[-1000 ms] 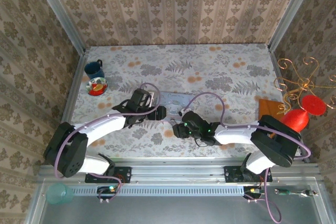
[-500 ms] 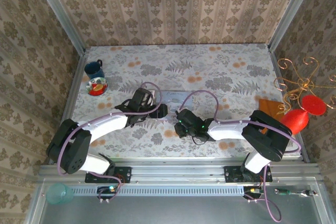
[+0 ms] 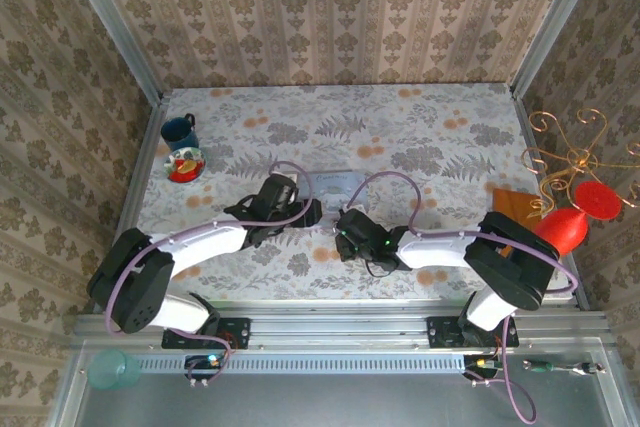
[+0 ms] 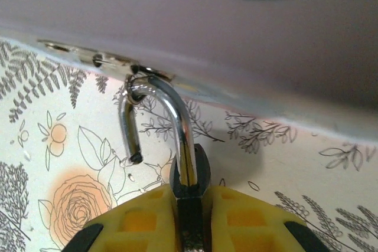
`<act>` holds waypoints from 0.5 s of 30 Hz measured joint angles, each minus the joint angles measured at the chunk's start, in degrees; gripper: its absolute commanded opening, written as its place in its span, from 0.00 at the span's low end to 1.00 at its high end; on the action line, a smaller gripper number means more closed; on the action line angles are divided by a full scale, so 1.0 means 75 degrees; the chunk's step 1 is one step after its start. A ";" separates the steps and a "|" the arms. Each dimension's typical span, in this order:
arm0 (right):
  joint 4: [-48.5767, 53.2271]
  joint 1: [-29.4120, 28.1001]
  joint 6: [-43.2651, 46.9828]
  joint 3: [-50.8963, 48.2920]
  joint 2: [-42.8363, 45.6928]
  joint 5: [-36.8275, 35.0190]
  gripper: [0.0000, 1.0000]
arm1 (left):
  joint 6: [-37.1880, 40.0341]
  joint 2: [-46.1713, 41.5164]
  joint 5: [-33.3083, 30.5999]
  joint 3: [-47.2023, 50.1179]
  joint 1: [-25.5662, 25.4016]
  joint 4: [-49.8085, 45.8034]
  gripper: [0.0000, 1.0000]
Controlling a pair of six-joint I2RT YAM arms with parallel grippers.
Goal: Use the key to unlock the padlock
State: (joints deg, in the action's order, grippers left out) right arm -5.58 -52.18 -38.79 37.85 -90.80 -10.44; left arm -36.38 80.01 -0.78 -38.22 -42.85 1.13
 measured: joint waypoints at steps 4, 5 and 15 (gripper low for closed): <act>-0.0020 0.0000 -0.0755 -0.0189 0.0283 -0.0256 0.09 | -0.0356 -0.0152 -0.0289 0.0294 -0.0446 0.0347 0.73; -0.0015 0.0000 -0.0903 -0.0201 0.0321 -0.0326 0.09 | -0.0437 -0.0157 -0.0353 0.0329 -0.0548 0.0411 0.73; 0.0061 0.0256 -0.2495 -0.0195 0.0411 -0.1169 0.08 | -0.1049 -0.0087 -0.0764 0.0516 -0.1789 0.0708 0.72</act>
State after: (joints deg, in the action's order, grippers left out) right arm -5.13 -50.26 -57.49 36.38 -87.72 -19.20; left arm -44.25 79.35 -6.50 -34.35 -56.27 6.44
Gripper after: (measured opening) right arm 0.151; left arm 0.720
